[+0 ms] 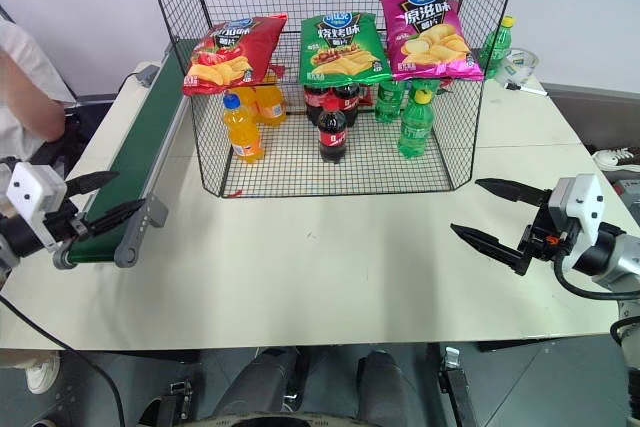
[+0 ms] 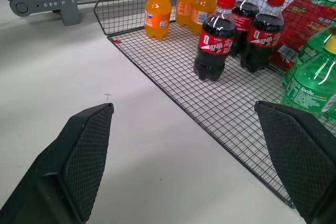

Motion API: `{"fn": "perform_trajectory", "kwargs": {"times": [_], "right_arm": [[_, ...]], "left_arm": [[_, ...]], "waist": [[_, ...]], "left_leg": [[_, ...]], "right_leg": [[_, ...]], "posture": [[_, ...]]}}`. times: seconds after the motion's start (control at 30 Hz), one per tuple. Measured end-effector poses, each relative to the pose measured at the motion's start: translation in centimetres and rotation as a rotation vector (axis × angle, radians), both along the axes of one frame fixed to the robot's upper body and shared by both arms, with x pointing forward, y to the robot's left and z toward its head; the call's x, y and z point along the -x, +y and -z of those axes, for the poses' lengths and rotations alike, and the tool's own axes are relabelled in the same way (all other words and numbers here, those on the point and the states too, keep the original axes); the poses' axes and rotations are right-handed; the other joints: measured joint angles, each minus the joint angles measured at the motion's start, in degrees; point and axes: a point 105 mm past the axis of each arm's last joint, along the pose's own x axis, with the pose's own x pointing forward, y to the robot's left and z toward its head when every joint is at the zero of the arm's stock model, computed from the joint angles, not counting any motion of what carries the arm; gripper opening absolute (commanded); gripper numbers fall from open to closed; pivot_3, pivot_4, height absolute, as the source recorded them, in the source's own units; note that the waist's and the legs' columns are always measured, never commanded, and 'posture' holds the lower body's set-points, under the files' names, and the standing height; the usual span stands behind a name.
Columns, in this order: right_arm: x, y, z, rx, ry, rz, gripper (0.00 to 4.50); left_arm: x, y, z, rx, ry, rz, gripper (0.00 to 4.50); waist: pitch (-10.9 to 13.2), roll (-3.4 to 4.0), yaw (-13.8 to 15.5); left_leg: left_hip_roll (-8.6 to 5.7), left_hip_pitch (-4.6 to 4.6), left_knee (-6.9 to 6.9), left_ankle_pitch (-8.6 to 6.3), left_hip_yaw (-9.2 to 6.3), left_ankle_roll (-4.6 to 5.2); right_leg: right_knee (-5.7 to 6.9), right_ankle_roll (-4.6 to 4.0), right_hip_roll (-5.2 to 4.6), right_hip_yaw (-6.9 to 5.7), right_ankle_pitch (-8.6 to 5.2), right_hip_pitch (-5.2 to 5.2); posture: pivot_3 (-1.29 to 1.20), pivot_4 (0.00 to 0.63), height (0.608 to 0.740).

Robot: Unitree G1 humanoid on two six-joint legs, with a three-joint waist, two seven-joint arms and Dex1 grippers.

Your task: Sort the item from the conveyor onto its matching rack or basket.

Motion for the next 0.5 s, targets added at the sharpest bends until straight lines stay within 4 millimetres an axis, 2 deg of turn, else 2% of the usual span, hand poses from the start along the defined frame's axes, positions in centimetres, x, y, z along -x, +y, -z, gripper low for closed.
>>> {"fn": "perform_trajectory", "kwargs": {"times": [0.5], "right_arm": [[0.12,0.03,0.32,0.011,-0.006,0.001,4.5]], "left_arm": [[-0.41,-0.19,-0.24,0.007,-0.015,0.037,3.56]], "waist": [[0.01,0.0,0.0]], "left_leg": [[0.0,-0.01,-0.01,0.0,0.0,0.0]], "right_leg": [[0.0,0.0,0.0,0.0,0.0,-0.03]], "posture": [[0.0,0.15,0.74]]}}
